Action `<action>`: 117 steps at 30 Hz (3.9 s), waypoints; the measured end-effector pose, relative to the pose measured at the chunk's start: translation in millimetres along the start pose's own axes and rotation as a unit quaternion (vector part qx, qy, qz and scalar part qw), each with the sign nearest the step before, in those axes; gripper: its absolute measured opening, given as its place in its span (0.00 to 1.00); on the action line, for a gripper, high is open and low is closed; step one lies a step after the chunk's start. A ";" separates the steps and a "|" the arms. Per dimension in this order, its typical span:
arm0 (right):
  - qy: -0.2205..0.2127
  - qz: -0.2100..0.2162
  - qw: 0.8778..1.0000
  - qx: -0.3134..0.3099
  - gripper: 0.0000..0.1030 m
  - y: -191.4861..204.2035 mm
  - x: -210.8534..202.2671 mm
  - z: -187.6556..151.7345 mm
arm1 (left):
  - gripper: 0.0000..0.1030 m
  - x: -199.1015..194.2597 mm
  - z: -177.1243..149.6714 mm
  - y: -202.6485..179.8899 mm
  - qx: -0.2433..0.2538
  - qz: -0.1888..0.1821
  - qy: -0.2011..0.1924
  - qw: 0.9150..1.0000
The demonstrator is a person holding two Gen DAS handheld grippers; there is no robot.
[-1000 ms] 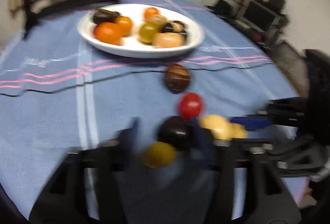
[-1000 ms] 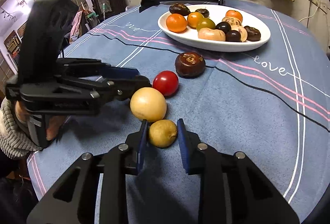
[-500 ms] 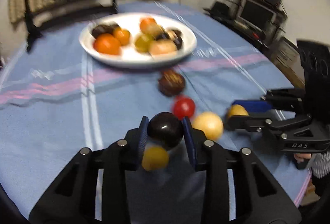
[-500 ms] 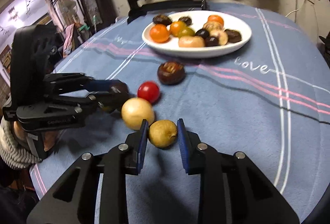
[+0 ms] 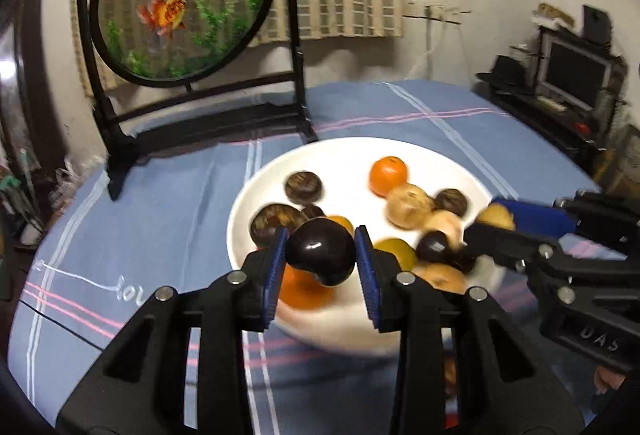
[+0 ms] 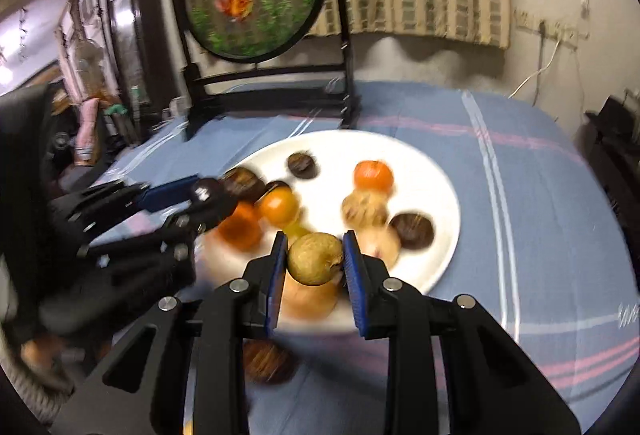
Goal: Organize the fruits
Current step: 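Place the brown fruit on the plate with left tool while right tool places the tan fruit, then grasp a small yellow fruit with the left tool while the right tool grasps a large pale fruit, then place the yellow fruit on the plate with left tool while right tool places the pale fruit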
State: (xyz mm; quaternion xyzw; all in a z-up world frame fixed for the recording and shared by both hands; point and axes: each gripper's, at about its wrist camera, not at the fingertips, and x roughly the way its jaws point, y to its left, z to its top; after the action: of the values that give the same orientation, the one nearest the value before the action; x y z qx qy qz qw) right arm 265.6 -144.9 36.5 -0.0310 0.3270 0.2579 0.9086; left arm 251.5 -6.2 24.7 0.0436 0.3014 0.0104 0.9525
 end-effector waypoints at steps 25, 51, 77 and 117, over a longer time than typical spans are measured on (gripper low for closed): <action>-0.021 0.016 1.000 0.010 0.65 8.5 -35.8 -30.3 | 0.92 -56.9 -5.0 12.5 -0.023 0.057 -0.065 0.996; 0.074 0.061 0.994 -0.053 0.65 57.0 -49.8 -98.8 | 0.92 -89.8 -24.4 25.5 -0.056 0.048 -0.066 0.995; 0.079 0.093 0.992 0.024 0.36 14.9 -73.3 -105.1 | 0.72 -79.6 -117.8 -3.5 0.060 -0.111 0.088 0.988; -0.019 -0.010 0.999 0.045 0.64 -34.8 13.7 6.1 | 0.69 50.0 36.4 16.3 -0.073 -0.101 0.044 0.991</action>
State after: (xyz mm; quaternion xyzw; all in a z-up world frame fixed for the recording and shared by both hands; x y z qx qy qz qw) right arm 295.1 -167.5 29.1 0.0115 0.3203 0.2348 0.9177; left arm 313.5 9.6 27.1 -0.0577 0.3443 -0.0623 0.9350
